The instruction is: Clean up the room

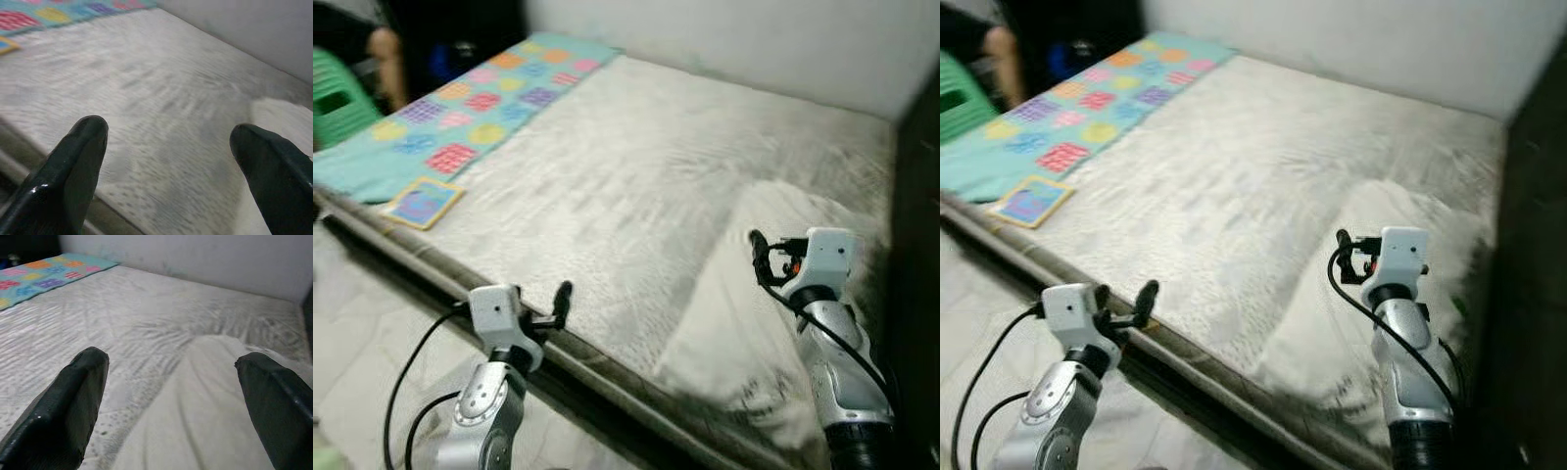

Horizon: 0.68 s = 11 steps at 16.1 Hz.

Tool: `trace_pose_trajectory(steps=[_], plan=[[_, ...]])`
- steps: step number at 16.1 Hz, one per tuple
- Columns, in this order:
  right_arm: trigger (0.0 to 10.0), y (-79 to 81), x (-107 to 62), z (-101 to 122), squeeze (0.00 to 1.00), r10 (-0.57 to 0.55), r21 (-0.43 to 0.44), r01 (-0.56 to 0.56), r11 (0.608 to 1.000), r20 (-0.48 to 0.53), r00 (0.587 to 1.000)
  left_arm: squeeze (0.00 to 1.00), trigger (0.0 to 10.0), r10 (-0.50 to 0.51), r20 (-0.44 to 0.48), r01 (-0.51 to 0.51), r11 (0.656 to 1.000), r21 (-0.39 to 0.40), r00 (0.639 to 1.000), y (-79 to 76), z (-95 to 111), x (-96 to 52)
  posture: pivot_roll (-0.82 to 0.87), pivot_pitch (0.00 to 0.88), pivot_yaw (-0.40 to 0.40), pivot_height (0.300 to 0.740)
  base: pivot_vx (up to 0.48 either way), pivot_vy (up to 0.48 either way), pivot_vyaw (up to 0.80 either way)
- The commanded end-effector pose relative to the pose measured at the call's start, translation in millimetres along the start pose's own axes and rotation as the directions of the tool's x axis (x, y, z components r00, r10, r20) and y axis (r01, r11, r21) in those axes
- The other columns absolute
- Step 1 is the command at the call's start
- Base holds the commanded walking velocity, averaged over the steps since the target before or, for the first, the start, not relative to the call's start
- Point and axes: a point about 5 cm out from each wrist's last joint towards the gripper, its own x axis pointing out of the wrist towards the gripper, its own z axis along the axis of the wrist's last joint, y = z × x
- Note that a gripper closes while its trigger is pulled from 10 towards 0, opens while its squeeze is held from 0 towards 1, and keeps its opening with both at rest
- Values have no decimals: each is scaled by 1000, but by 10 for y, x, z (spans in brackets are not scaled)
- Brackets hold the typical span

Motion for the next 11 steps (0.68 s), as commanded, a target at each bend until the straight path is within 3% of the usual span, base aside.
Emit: trace_pose_trajectory(steps=[1,10,11], plan=[[10000,16,-43,-11,0,9,5,-9,1000,-7,1000,0,10000,55,-7,-54,998,17,998,94,-22,-6,-34,0,-9,740,0,0,0],[10000,70,-165,-110,0,-10,52,12,999,-49,999,0,10000,34,-21,-35,999,-24,999,35,-91,30,-41,0,-5,740,0,0,0],[10000,63,-165,-111,0,-12,48,14,999,-50,999,0,10000,29,-26,-29,999,-29,999,16,-108,31,-48,0,-1,740,0,0,-800]])
